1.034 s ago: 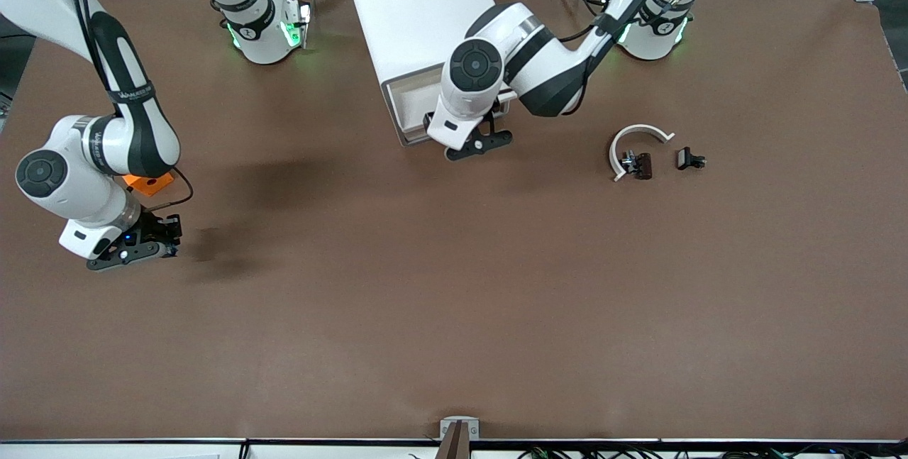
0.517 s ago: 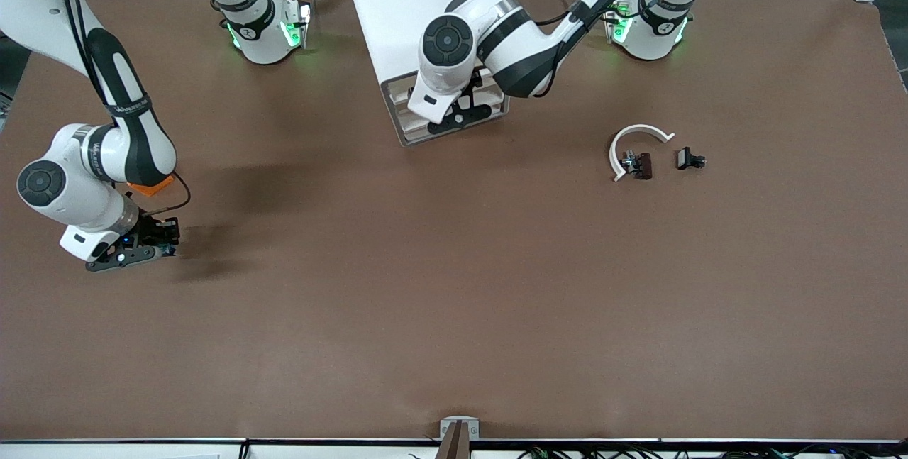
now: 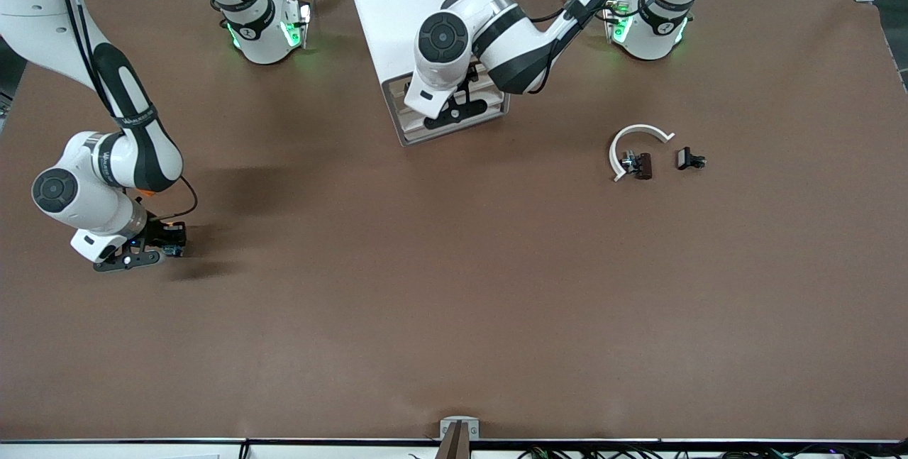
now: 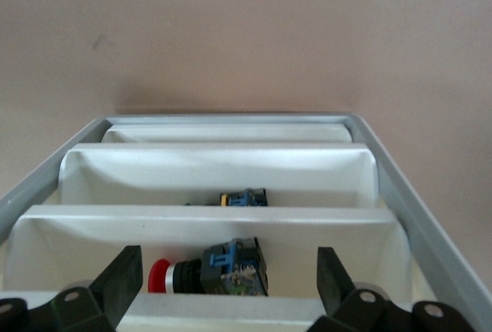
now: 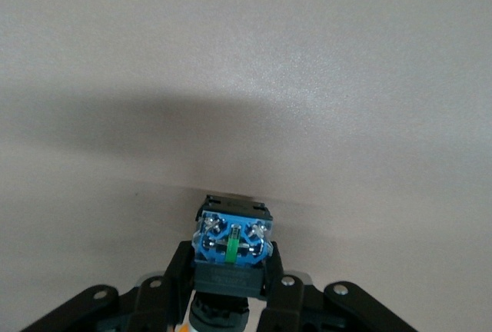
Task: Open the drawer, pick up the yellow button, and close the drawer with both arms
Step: 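Push the drawer shut into the cabinet with the left gripper, then withdraw the left gripper to rest while the right gripper lowers the button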
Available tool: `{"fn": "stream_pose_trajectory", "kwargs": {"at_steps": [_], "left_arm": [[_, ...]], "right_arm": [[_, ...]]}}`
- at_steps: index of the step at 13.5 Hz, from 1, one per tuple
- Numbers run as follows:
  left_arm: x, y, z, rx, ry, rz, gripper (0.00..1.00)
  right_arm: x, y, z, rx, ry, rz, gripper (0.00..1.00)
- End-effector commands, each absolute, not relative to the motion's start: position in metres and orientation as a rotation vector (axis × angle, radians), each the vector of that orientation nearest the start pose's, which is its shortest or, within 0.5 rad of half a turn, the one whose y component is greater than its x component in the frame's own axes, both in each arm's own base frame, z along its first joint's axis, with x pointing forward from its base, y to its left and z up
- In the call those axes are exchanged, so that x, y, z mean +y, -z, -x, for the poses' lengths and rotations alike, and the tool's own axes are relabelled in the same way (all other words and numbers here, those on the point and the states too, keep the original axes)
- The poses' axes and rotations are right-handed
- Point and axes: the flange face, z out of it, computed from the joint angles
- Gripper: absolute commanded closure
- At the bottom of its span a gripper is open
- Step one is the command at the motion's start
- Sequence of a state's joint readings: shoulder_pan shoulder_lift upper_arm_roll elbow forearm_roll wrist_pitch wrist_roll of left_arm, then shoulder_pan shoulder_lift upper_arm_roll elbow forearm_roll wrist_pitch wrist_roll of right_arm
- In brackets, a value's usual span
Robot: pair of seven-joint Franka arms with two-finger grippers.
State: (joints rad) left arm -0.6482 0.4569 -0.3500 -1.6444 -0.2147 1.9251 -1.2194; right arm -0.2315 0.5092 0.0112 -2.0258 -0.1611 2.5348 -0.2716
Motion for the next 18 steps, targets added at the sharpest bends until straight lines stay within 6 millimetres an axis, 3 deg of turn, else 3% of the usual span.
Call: {"fn": "stream_pose_trajectory", "kwargs": {"at_steps": [1,3,5,6,8,12,16,18], "left_arm": [[-0.503,-0.375,-0.431,-0.691,-0.549,3.078,0.00],[-0.447,-0.403,-0.492,-0.812,-0.420,3.071,0.00],[-0.392,-0.436,-0.537,-0.868,-0.284,3.042,0.00],[-0.366,-0.455,-0.556,-0.896,-0.212,3.035,0.00],[-0.301,-0.482,-0.593,-0.974,-0.136,3.032,0.00],[-0.216,-0.508,-0.622,-0.934,-0.062,3.075,0.00],[-0.182,-0.514,-0.630,-0.918,-0.043,3.081,0.00],[-0.155,-0.533,-0.631,-0.880,0.011,3.100,0.00]], "right_arm": [[-0.132,-0.186,-0.590,-0.282,0.007,3.214,0.88],[-0.137,-0.180,-0.590,-0.268,0.012,3.214,0.81],[-0.140,-0.181,-0.589,-0.261,0.011,3.215,0.40],[-0.140,-0.183,-0.590,-0.258,0.016,3.216,0.05],[-0.143,-0.193,-0.592,-0.246,0.024,3.221,0.00],[-0.124,-0.267,-0.608,-0.262,0.023,3.236,0.00],[-0.077,-0.340,-0.628,-0.133,-0.047,3.260,0.00],[-0.046,-0.375,-0.643,-0.119,0.020,3.270,0.00]]}}
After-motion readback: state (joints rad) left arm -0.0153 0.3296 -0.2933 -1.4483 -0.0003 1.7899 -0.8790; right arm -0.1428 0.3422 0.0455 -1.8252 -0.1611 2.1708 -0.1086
